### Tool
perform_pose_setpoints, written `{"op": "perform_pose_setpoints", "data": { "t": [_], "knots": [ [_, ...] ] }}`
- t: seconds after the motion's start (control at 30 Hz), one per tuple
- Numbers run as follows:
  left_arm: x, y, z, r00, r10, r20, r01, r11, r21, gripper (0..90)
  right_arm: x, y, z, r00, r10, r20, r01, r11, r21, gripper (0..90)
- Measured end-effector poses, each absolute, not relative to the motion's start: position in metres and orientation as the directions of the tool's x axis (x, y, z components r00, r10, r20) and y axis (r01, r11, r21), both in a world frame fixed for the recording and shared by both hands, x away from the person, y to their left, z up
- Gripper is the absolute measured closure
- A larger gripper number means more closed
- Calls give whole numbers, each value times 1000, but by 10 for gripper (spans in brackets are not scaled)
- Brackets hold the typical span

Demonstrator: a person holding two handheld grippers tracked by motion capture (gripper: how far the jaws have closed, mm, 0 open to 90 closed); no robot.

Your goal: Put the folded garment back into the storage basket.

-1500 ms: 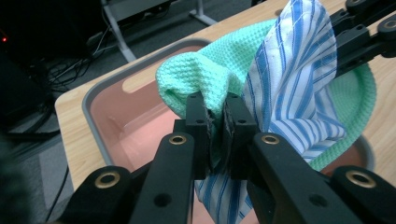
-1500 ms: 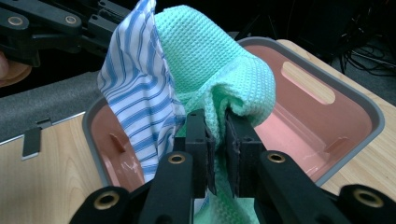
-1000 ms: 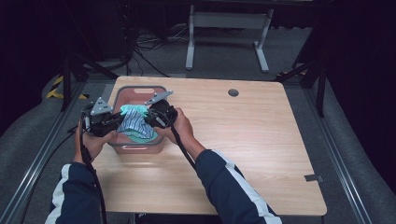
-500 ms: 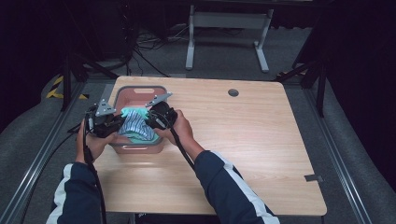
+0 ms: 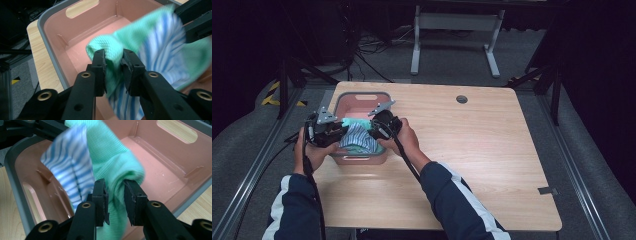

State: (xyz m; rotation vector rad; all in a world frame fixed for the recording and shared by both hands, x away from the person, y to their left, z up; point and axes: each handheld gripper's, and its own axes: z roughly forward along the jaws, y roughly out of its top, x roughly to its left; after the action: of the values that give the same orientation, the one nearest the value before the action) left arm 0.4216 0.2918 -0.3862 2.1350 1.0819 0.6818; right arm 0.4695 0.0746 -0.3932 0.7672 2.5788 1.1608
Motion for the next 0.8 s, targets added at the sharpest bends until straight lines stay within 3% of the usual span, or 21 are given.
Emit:
{"op": "perform_pose_setpoints", "data": {
  "t": [0.8],
  "knots": [
    [418,282,-379,512,847,147,485,-426,764,545,464,63,-379,-843,532,-75,307,591,746,572]
  ]
}}
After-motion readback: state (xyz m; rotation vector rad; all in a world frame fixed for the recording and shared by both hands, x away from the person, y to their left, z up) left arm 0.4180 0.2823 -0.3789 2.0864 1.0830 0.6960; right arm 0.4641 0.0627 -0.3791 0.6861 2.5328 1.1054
